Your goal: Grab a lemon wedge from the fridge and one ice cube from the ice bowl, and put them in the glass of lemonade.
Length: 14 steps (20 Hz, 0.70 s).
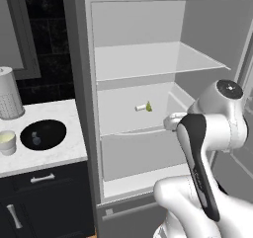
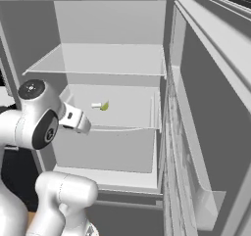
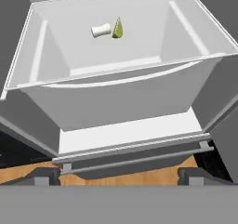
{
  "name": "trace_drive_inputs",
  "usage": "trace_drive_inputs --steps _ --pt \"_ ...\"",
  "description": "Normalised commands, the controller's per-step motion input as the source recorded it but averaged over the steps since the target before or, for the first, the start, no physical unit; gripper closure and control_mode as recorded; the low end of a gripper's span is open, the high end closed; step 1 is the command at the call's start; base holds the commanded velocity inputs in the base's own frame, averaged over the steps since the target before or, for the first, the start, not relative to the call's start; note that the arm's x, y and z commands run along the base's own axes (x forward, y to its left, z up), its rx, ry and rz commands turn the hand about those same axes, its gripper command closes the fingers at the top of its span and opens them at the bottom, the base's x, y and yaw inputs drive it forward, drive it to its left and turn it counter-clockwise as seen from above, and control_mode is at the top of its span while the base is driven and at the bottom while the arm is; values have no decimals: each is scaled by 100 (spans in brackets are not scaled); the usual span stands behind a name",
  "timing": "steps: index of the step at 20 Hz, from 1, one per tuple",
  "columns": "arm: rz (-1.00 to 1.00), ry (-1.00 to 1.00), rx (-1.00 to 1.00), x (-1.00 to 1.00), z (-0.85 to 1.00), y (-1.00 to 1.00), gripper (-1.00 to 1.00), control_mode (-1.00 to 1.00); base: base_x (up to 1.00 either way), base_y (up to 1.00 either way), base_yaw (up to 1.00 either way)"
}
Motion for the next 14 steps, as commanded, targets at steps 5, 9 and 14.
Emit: trace_drive_inputs --steps 5,9,14 --pt "-12 -21 2 86 56 0 -100 -100 0 0 0" --pt "-8 -12 1 98 6 9 -100 -100 0 0 0" --pt "-1 -3 0 47 -22 2 -100 -100 0 0 0"
